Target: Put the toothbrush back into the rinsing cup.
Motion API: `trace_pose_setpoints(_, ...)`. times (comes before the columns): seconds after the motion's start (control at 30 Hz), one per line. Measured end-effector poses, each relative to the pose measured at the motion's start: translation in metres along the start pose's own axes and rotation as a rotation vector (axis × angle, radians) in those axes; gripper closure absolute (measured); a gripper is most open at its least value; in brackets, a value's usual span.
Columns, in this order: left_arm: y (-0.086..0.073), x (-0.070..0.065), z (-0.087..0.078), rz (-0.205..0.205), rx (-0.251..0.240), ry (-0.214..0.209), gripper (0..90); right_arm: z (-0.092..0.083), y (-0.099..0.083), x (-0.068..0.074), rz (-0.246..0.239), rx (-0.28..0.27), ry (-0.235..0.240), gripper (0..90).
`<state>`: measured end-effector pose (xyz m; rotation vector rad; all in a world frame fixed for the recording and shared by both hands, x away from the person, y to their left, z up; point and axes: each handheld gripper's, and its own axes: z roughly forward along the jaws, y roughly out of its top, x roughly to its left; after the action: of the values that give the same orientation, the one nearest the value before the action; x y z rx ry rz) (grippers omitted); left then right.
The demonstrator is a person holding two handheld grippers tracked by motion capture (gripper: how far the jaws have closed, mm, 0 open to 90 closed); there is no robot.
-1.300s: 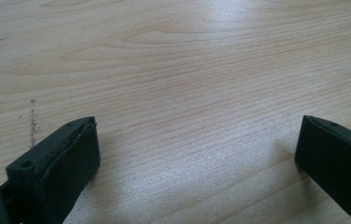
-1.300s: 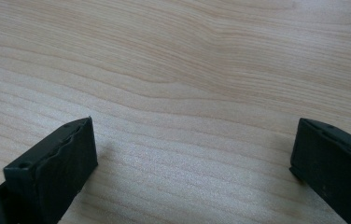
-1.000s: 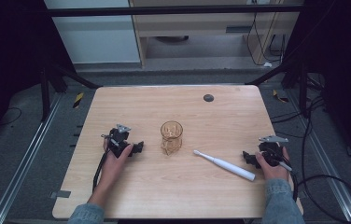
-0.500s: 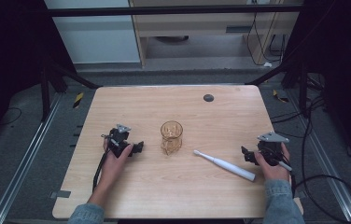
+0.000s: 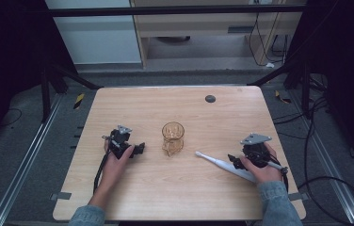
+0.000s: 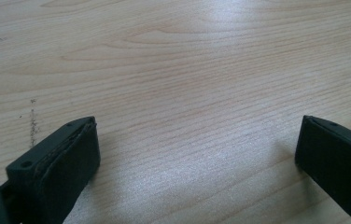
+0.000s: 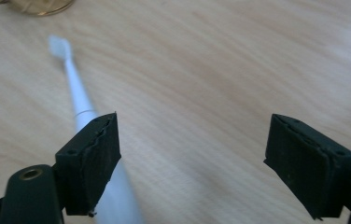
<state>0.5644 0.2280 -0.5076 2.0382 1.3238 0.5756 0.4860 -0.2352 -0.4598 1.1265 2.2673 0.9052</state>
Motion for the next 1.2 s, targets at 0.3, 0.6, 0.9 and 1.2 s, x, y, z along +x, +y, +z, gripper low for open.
trace_pose_setpoints(0.3, 0.0, 0.0, 0.0, -0.001, 0.002, 0.001, 0.0, 0.006, 0.009, 0.02, -0.073, 0.054, 0.077, 18.0)
trace_pose_setpoints(0.6, 0.0, 0.0, 0.0, 0.0, 0.002, 0.001, 0.0, 0.01, 0.022, 0.035, -0.133, 0.133, 0.118, 17.9)
trace_pose_setpoints(0.9, 0.0, 0.0, 0.0, -0.002, 0.001, 0.0, 0.0, 0.012, 0.038, 0.036, -0.16, 0.194, 0.134, 24.5)
trace_pose_setpoints(1.2, 0.0, 0.0, 0.0, -0.002, 0.0, 0.0, 0.0, 0.015, 0.044, 0.033, -0.168, 0.253, 0.143, 24.3)
